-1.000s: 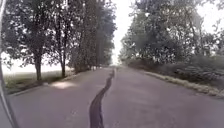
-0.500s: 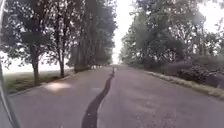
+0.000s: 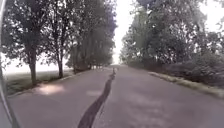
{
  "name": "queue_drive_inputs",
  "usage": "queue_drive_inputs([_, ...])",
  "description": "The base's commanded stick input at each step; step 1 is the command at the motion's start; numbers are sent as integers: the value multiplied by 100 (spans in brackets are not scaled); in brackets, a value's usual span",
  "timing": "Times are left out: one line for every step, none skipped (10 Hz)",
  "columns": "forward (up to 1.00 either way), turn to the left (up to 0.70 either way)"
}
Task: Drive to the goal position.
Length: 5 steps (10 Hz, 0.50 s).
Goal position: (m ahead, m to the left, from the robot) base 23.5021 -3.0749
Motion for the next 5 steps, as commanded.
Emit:
queue_drive_inputs([70,0])
queue_drive_inputs([70,0])
queue_drive_inputs([70,0])
queue_drive_inputs([70,0])
queue_drive_inputs([70,0])
